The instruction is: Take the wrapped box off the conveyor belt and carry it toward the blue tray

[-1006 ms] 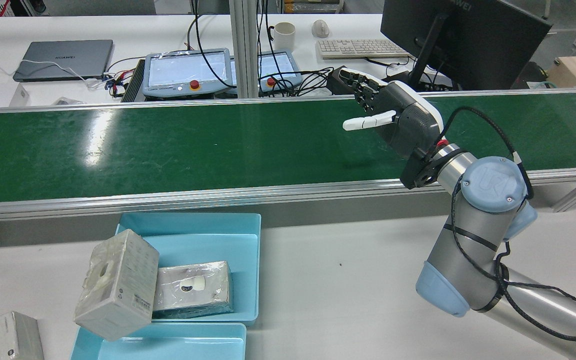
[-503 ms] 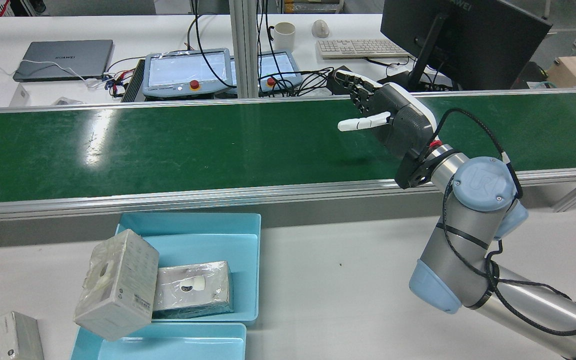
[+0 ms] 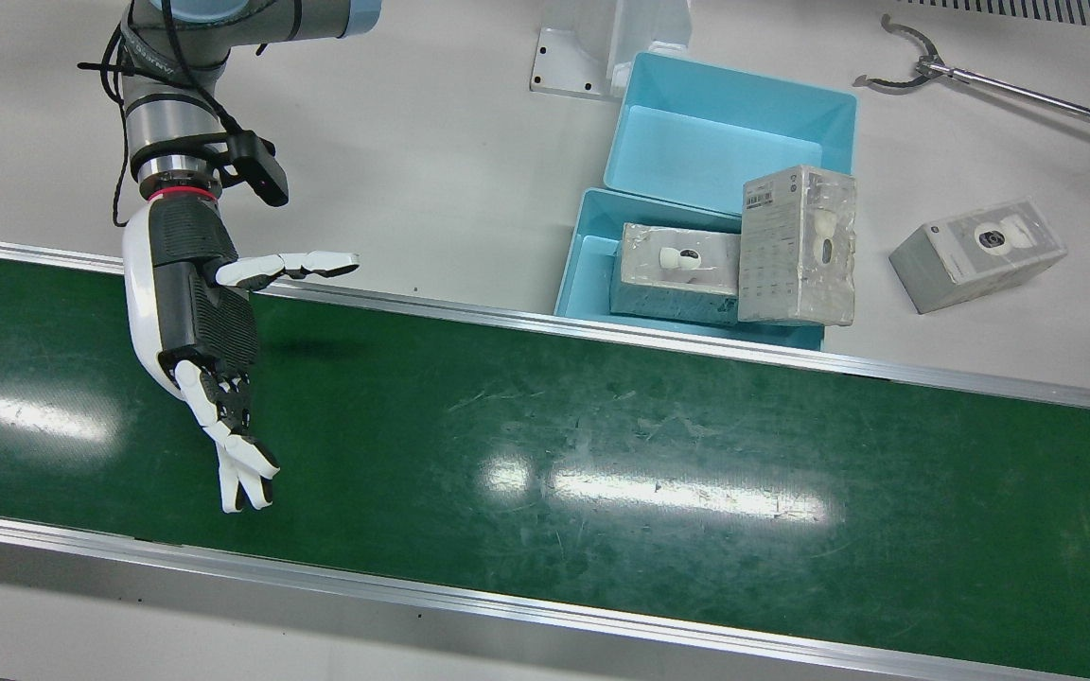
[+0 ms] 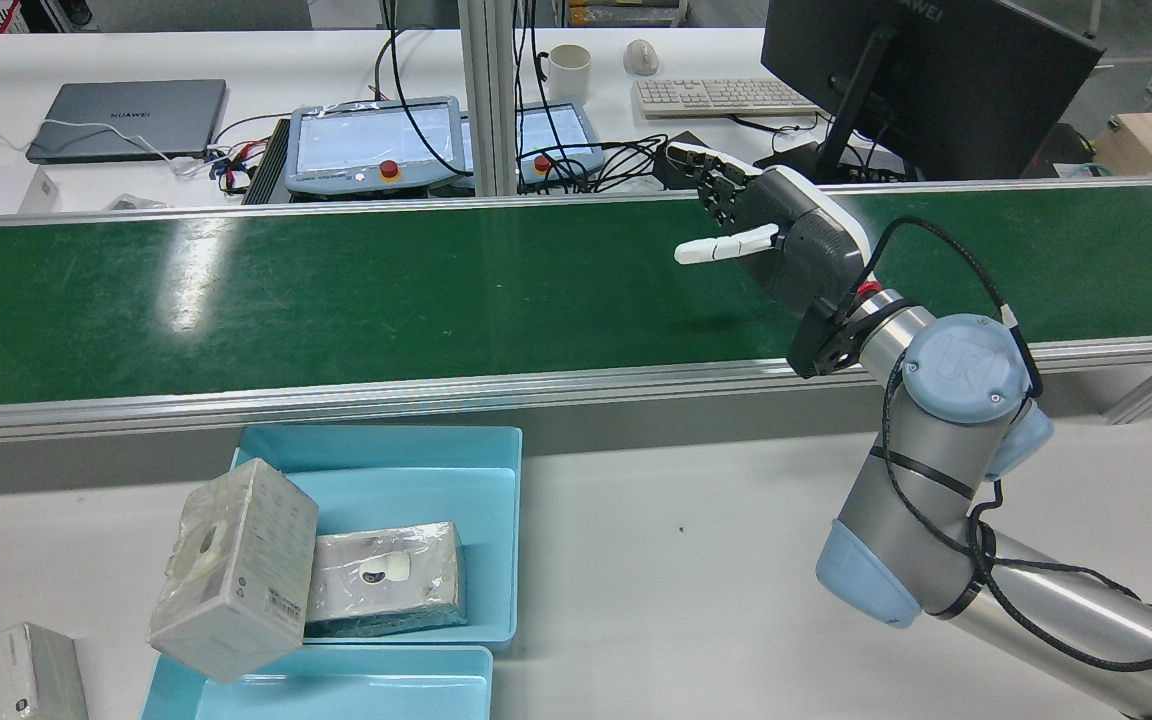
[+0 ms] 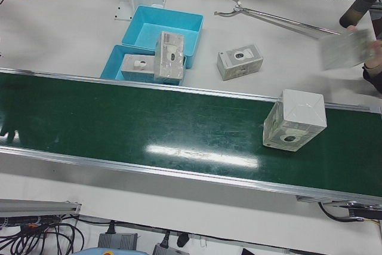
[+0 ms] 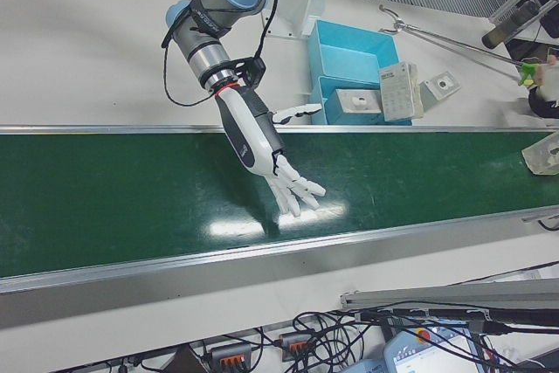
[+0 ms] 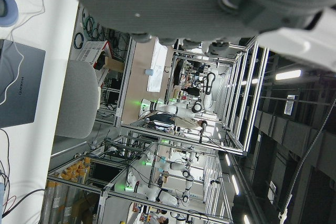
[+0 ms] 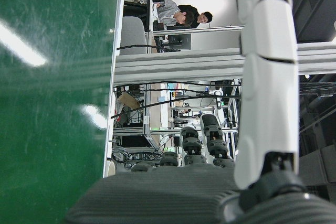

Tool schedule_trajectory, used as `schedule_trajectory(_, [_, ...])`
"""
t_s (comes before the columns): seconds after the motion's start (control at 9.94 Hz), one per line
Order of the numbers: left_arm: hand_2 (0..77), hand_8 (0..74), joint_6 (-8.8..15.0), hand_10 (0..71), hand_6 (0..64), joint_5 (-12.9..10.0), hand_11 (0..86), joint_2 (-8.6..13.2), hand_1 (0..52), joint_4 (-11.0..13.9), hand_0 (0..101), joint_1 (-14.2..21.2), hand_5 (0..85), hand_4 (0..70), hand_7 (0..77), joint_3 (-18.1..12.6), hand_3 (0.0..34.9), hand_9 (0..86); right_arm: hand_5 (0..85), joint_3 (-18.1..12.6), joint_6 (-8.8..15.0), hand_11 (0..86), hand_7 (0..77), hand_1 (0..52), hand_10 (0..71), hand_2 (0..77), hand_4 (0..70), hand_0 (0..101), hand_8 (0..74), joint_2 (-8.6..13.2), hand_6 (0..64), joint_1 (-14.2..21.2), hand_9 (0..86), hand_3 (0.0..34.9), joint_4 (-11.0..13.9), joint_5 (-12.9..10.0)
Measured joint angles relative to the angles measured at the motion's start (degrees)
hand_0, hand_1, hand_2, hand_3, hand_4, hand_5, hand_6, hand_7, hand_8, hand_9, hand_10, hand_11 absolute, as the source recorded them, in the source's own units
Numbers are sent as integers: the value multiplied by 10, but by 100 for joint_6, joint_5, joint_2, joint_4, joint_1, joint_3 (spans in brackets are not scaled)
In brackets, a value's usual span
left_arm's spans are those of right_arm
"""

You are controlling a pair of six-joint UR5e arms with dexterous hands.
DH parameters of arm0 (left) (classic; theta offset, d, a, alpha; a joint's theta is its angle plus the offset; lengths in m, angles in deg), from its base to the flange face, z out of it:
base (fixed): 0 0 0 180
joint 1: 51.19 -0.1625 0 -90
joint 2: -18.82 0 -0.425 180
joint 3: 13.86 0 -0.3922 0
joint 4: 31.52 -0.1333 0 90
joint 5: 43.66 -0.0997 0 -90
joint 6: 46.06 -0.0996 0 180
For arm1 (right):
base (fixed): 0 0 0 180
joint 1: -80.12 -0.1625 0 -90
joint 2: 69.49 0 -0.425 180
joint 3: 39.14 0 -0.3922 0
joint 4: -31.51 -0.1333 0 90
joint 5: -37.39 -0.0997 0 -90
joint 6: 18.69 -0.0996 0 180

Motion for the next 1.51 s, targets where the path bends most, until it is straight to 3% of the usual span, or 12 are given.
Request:
schedule_trajectory(1.01, [11,5,0,5,5,0,5,0,0,0,0,0,11,0,5,0,0,5,158,108,-12,5,27,164,0,114,98,485,5,16,33,-3,49,0,-31,-2])
schedule_trajectory(1.51, [11,5,0,5,5,0,5,0,0,0,0,0,11,0,5,0,0,5,153,232,29,5,38,158,0,136,109,486,5,-2,33,-24,33,0,-805,31])
